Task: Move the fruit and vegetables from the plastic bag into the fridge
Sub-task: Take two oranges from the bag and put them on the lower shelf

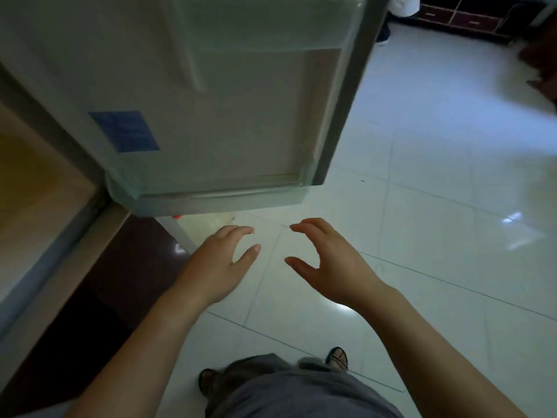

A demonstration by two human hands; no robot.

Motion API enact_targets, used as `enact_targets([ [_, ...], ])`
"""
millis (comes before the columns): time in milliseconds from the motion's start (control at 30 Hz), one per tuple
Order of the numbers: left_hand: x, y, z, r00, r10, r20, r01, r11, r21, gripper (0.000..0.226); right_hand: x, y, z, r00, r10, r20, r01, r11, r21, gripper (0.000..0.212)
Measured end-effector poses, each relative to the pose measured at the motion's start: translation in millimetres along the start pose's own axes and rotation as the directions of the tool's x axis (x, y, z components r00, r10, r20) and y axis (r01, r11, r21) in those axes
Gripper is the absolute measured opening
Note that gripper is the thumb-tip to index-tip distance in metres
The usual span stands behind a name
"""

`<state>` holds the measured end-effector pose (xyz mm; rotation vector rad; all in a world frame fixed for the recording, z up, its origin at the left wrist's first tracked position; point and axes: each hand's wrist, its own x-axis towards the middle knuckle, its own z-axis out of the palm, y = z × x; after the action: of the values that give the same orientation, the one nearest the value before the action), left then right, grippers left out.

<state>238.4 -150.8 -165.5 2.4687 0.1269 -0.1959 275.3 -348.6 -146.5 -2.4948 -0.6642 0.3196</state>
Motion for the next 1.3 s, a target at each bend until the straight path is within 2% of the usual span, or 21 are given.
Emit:
enact_targets([
  [100,30,59,52,0.996,0.055,0.074,-0.053,0.998,-0.027,0.044,-23,64,-43,0.998,0.039,-0.039,-0.04,0.999,-0.015,0.054],
  [233,66,125,95,0.994,0.08,0.07,-0.075,0.994,-0.077,0.042,-48,141,-95,0.986,0.126,-0.107,-0.13,0.991,-0.033,0.052],
  [433,101,179,122,0.993,0.066,0.095,-0.06,0.996,-0.064,0.042,-45,206,-143,0.988,0.133,-0.078,-0.132,0.991,0.009,0.047],
  [667,186,205,145,0.993,0.062,0.098,-0.053,0.995,-0.089,0.035,31,261,-173,0.995,0.091,-0.037,-0.091,0.996,0.021,0.042],
  [800,259,220,157,0.992,0.046,0.115,-0.03,0.991,-0.132,0.034,87,299,-204,0.995,0.096,-0.004,-0.096,0.995,-0.019,0.041],
  [933,344,240,146,0.988,0.044,0.148,-0.03,0.995,-0.099,0.039,156,332,-248,0.993,0.114,-0.011,-0.114,0.992,-0.051,0.04],
  [1033,399,246,129,0.996,0.013,0.088,-0.005,0.996,-0.092,0.039,215,347,-268,0.996,0.082,-0.018,-0.083,0.995,-0.06,0.039],
  [1133,431,240,116,0.995,-0.09,-0.037,0.086,0.99,-0.115,0.036,274,350,-271,1.0,0.016,0.027,-0.014,0.998,-0.056,0.04],
  [1300,461,216,92,0.912,-0.346,-0.22,0.298,0.928,-0.223,0.034,381,340,-261,0.959,-0.199,0.201,0.213,0.976,-0.047,0.039],
])
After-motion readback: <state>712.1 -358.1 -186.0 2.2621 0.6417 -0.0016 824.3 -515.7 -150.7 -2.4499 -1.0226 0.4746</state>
